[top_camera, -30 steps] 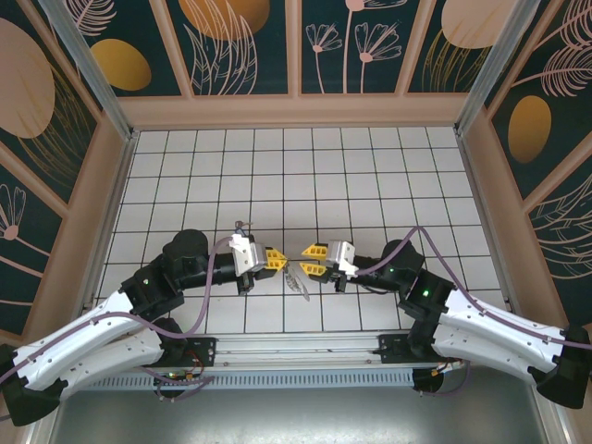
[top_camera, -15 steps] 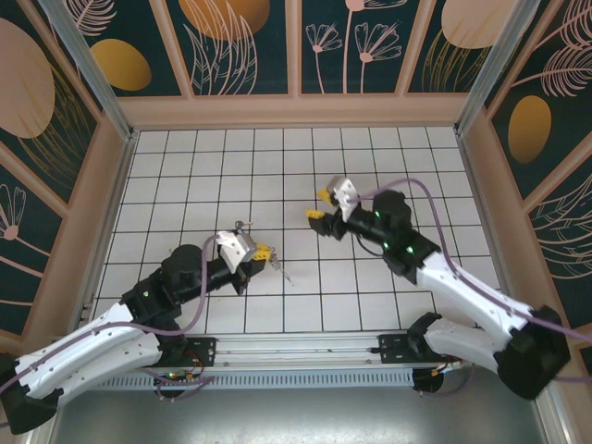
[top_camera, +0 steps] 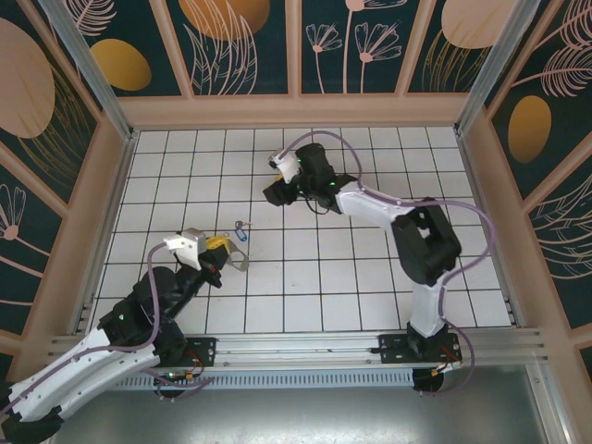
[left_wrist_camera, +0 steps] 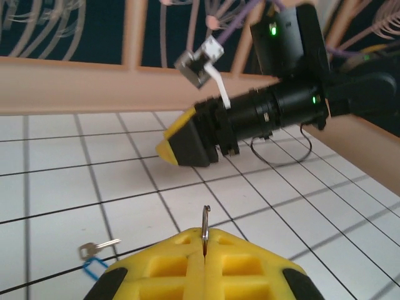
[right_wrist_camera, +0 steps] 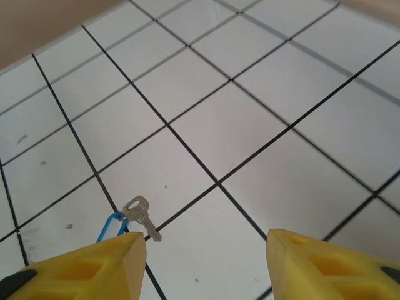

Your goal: Put the keys on the keyring

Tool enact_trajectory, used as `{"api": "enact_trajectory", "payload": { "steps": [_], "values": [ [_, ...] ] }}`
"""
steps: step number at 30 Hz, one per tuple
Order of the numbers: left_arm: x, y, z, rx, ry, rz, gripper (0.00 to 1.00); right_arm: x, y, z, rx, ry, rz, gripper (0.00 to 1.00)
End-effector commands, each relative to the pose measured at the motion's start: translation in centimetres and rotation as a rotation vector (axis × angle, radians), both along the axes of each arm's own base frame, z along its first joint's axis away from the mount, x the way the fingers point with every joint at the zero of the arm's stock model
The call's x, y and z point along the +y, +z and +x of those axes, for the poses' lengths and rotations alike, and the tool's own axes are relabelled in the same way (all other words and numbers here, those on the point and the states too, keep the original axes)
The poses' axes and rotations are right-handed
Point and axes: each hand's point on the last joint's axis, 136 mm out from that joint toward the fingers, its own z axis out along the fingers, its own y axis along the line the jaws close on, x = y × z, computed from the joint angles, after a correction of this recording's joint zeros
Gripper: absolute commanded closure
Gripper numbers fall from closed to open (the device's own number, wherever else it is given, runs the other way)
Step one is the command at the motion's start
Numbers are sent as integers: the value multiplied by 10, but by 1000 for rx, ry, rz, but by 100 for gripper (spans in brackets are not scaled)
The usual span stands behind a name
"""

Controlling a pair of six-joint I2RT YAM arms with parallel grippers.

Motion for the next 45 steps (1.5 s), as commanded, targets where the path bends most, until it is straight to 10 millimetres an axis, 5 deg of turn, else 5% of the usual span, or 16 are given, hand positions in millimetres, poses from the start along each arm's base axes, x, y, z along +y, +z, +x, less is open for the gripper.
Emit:
{"api": "enact_trajectory", "payload": {
  "steps": [1,7,13,25,32,45],
  "values": [
    [29,4,9,-7,164,-52,100,26,-16,-9,75,4,-29,47],
    [55,-1,14,-14,304,-39,100,70,-52,-16,148,41,-82,50],
    [73,0,11,-74,368,-78,100,82,-75,-21,185,41,-115,54],
    [76,3,7,-108,357,-92,100,102,-121,-33,184,24,-275,57],
    [76,6,5,-119,344,-93,100,93,-137,-42,135,-10,-392,58],
    [69,8,8,-126,327,-57,100,28,-139,-61,66,-94,-514,68]
  ]
}}
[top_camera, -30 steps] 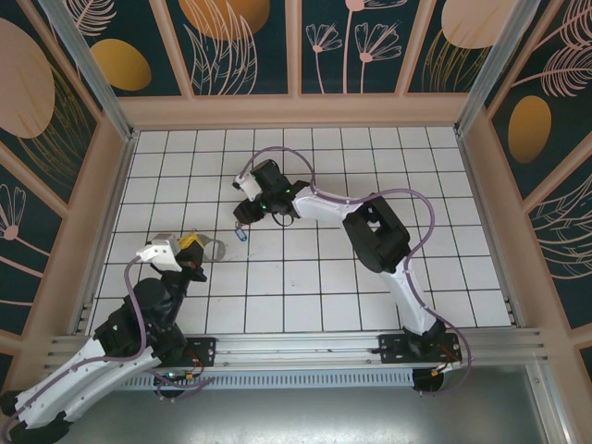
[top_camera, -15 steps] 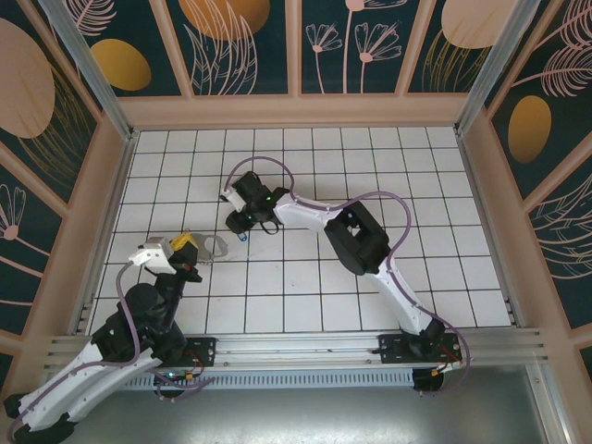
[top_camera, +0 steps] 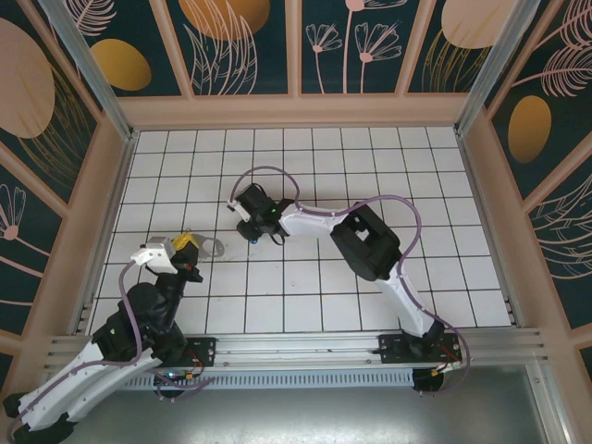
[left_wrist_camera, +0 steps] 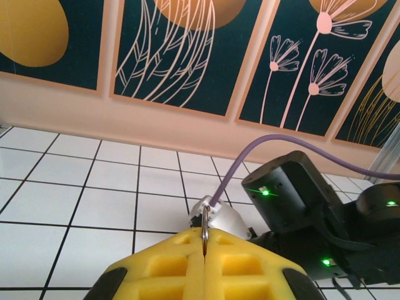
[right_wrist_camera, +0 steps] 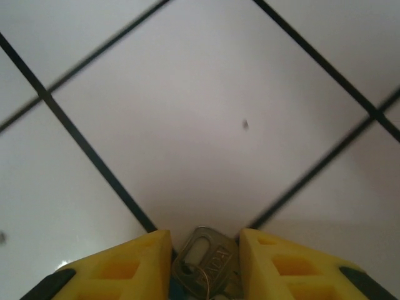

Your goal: Put the keys on the keyring

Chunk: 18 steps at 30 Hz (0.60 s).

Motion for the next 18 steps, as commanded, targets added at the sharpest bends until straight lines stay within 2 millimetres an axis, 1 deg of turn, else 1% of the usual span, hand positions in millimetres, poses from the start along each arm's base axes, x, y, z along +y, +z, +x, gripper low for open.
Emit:
{"api": "enact_trajectory", "payload": {
  "steps": [1,3,6,9,12,15,18],
  "values": [
    [-4,9,2,-28,-5,3,100,-43,-16,-13,-1,-33,-147,69],
    [-8,10,3,-26,-17,13,100,-56,-14,-16,-12,-47,-159,71],
    [-17,9,6,-16,-45,40,100,-79,-15,-23,0,-70,-164,72],
    [-34,10,8,-6,-106,101,100,-104,-13,-31,24,-92,-146,72],
    [-53,10,8,6,-186,161,100,-124,-9,-37,46,-106,-115,72],
    [-67,8,8,8,-245,180,100,-131,6,-40,34,-110,-70,71],
    [-79,6,8,17,-294,189,100,-130,28,-41,31,-108,11,70]
  ]
}}
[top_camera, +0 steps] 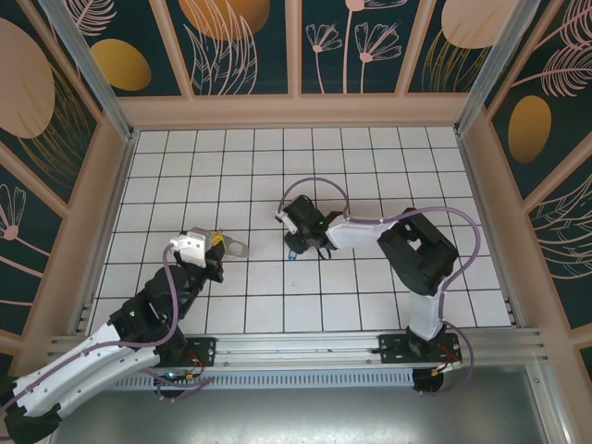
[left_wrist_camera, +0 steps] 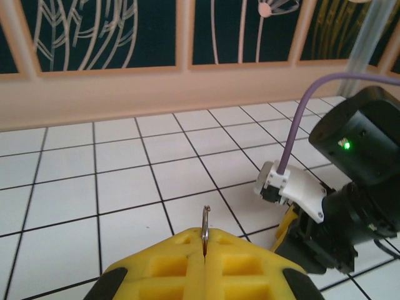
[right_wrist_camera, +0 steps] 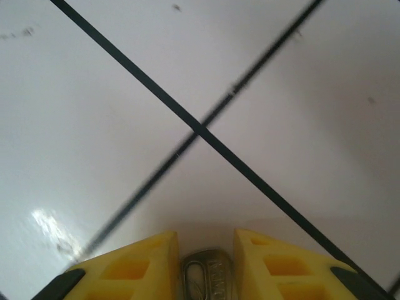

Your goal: Put the keys on the keyring

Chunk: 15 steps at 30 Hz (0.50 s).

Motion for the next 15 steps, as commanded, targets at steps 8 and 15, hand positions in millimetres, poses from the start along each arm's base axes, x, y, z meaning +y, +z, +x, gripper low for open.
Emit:
{"api": "enact_trajectory", "payload": {
  "steps": [8,15],
  "values": [
    [-21,21,-6,-23,-116,-54,100,-5,65,-17,74,-50,301,70],
    [-22,12,-9,-31,-132,-68,100,-21,54,-34,236,-135,389,76]
  ]
}}
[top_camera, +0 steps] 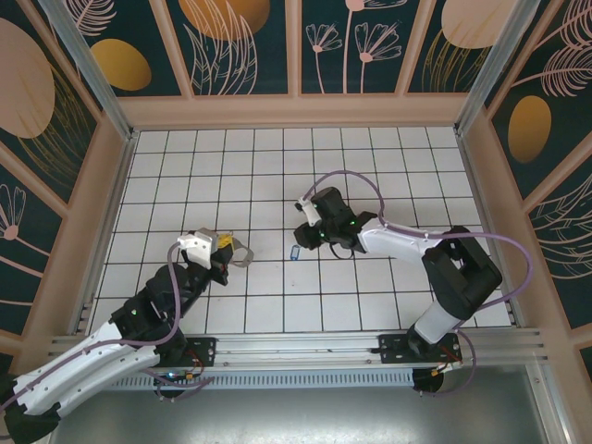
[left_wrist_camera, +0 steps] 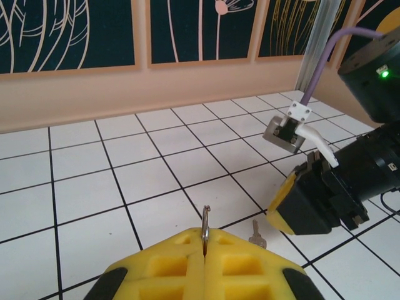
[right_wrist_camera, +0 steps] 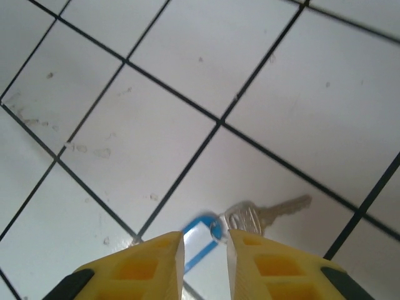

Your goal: Put the keys on the keyring

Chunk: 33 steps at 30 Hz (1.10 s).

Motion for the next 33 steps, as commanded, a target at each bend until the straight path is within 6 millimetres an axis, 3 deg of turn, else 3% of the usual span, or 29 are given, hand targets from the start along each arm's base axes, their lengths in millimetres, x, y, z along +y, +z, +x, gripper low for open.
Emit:
{"api": "enact_trajectory", "payload": {
  "steps": [1,13,20,23,33],
  "values": [
    [-3,9,-2,-32,-20,-45,100,-2,-4,-15,124,-26,89,77],
    [-6,10,-4,-72,-48,-55,100,12,-21,-33,308,-1,155,79],
    [-7,11,-5,-82,-58,-62,100,5,-40,-28,312,-31,85,75],
    [-7,12,-5,-90,-55,-66,100,8,-43,-26,315,-27,94,69],
    [-5,13,-5,-92,-49,-68,100,9,-50,-6,297,-52,93,65]
  ]
}}
